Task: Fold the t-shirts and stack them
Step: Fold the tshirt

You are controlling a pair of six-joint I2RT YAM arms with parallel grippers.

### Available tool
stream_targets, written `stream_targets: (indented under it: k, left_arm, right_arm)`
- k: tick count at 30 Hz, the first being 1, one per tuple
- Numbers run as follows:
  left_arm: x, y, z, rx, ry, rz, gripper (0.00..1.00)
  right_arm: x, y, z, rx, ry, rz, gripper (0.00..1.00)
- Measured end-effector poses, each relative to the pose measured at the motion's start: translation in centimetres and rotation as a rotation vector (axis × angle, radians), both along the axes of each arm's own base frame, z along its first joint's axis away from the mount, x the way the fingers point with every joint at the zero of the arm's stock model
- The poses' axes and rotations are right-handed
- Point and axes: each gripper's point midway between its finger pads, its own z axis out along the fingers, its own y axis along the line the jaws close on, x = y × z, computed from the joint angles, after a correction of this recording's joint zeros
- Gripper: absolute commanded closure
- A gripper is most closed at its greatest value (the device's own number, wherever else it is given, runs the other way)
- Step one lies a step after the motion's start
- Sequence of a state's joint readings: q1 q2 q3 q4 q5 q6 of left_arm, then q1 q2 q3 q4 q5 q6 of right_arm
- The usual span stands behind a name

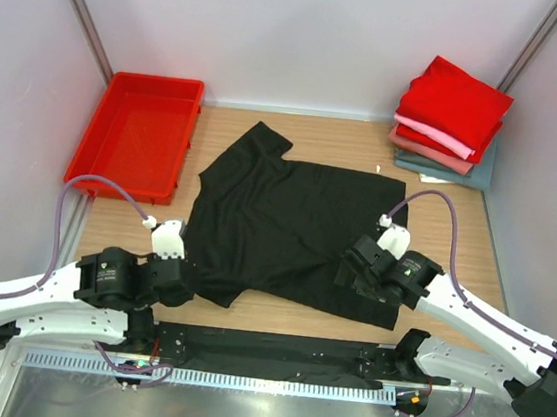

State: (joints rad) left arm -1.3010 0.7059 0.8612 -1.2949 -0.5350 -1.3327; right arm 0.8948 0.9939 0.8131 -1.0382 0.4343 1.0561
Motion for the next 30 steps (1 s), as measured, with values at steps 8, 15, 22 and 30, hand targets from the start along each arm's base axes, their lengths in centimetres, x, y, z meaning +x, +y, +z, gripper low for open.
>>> stream_targets:
  k: [8, 15, 22, 30]
  left_arm:
    - [0.0, 0.4, 1.0, -0.031, -0.013, 0.007, 0.94]
    - [-0.1, 0.9, 1.3, -0.060, -0.016, 0.018, 0.94]
    - [-0.1, 0.9, 1.3, -0.057, -0.014, 0.019, 0.93]
    - [0.0, 1.0, 1.4, -0.067, -0.022, 0.028, 0.96]
  right_arm:
    - [-3.7, -2.1, -4.2, -0.033, 0.139, -0.055, 0.14]
    - [-5.6, -2.5, -5.1, -0.032, 0.211, -0.064, 0.26]
    - [-6.0, -2.5, -5.7, -0.062, 0.241, -0.084, 0.18]
    - [-6.1, -0.4, -7.7, 0.199, 0.196, -0.222, 0.09]
